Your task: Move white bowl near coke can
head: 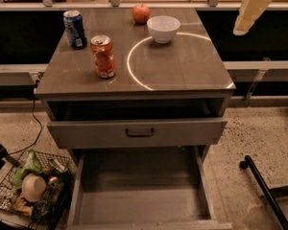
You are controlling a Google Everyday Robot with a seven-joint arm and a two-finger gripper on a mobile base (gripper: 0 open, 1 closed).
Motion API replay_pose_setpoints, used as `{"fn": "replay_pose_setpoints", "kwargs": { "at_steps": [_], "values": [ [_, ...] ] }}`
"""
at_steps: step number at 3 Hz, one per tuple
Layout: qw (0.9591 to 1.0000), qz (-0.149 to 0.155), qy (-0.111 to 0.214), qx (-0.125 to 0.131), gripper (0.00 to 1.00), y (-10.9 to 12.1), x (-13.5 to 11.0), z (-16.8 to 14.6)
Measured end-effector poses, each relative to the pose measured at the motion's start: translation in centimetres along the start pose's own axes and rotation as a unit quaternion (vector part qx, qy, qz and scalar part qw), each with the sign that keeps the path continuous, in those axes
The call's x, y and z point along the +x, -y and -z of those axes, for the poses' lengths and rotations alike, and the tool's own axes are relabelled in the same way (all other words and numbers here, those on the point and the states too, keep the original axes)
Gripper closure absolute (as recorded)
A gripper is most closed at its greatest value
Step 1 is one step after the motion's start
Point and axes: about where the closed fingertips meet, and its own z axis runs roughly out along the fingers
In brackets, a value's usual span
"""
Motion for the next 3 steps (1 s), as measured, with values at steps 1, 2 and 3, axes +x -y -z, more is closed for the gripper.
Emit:
{"fn": "replay_pose_setpoints", "kwargs": {
  "at_steps": [1, 2, 3],
  "values": [
    [1.0000, 0.000, 0.000, 0.000, 0.00, 0.0, 0.0, 0.0],
    [0.9999, 0.003, -0.001, 0.014, 0.00, -0.8, -1.2, -3.5],
    [0.9994, 0.002, 0.022, 0.026, 0.00, -1.2, -2.6, -7.8]
  ]
}}
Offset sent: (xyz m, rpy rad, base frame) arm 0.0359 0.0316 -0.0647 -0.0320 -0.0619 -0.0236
